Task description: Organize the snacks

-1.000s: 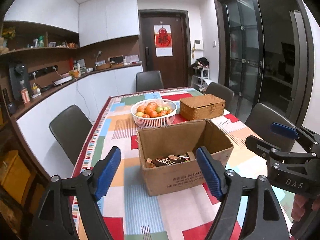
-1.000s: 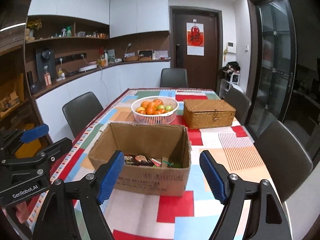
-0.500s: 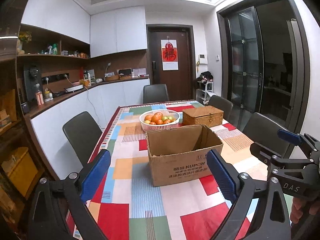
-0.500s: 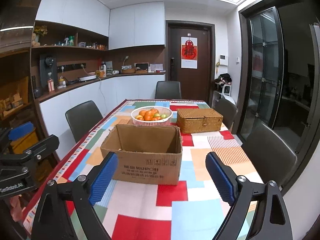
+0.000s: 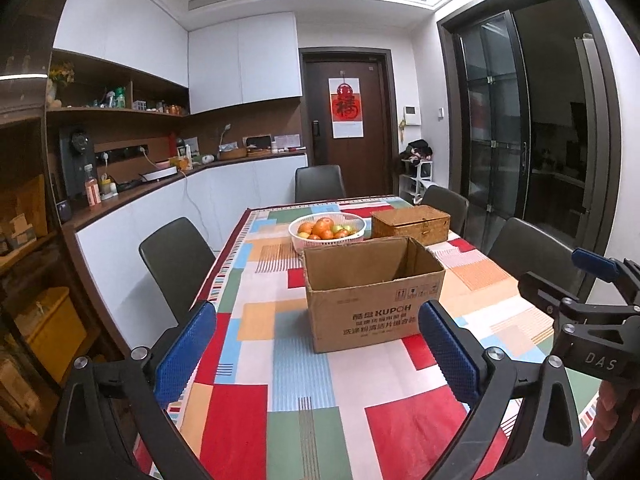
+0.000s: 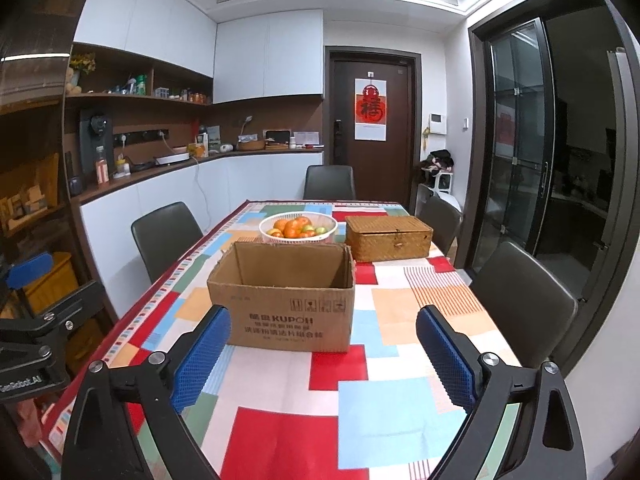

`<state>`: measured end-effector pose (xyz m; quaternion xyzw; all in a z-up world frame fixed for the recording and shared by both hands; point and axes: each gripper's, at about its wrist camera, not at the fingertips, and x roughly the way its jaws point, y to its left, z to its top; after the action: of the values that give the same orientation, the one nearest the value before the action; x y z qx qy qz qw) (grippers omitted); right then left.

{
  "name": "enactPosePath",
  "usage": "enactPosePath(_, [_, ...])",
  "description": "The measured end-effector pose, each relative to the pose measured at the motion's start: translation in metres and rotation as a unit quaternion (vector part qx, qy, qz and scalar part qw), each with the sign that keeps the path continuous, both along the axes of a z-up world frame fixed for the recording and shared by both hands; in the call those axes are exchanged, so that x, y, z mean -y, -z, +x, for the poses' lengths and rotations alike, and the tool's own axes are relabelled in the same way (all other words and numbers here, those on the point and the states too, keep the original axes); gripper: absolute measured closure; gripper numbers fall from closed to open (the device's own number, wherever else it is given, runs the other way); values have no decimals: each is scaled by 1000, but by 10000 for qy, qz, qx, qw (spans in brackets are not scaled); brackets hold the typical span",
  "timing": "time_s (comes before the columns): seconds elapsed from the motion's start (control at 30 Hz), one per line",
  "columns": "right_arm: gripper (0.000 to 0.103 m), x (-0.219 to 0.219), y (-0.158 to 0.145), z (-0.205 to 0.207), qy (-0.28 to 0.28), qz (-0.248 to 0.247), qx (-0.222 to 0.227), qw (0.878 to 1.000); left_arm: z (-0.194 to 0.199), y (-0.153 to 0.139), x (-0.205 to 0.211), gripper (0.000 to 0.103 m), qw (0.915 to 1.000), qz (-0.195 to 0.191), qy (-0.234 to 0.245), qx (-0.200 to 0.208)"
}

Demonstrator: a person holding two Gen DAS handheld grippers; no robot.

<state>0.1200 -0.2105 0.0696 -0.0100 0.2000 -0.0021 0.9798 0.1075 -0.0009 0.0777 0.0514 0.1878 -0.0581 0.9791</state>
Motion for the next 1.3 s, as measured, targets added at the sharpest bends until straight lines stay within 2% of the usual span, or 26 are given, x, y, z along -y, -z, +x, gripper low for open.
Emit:
enactPosePath(0.43, [8, 2, -2, -10, 4, 44, 60, 10000, -12, -3, -1, 0, 9999, 40, -34, 126])
enactPosePath(1.3, [8, 2, 2, -11, -4, 4, 7, 10000, -11, -1, -2, 0, 9999, 44, -81, 83])
